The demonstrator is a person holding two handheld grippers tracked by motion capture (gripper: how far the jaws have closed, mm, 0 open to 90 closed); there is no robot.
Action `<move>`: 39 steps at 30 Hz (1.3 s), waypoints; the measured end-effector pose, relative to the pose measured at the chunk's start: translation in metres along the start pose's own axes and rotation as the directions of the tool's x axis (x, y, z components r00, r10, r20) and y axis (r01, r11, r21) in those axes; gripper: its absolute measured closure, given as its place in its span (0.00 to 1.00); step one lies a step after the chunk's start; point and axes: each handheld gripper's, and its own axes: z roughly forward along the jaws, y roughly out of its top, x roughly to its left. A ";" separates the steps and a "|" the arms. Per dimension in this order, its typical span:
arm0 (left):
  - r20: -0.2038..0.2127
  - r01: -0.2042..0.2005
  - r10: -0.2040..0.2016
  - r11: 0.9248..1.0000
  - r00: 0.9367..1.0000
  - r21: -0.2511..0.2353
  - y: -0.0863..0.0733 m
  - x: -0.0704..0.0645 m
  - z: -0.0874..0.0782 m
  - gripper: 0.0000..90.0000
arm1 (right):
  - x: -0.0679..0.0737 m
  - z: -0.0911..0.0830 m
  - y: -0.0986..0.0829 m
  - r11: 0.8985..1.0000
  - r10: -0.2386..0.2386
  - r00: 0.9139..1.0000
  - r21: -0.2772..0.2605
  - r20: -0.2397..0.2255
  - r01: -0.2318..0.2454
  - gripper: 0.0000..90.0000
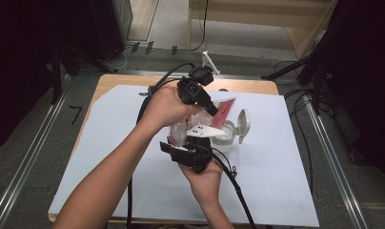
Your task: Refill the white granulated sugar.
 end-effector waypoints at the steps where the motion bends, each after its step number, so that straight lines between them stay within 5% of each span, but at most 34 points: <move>1: 0.000 0.000 0.000 1.000 1.000 0.000 0.000 0.000 0.000 0.94 | 0.000 0.000 0.000 1.000 0.000 1.000 0.000 0.000 0.000 0.70; 39: -0.013 0.006 -0.005 1.000 1.000 0.011 0.000 0.001 -0.001 0.94 | 0.005 0.004 0.001 1.000 -0.003 1.000 -0.004 0.006 0.003 0.71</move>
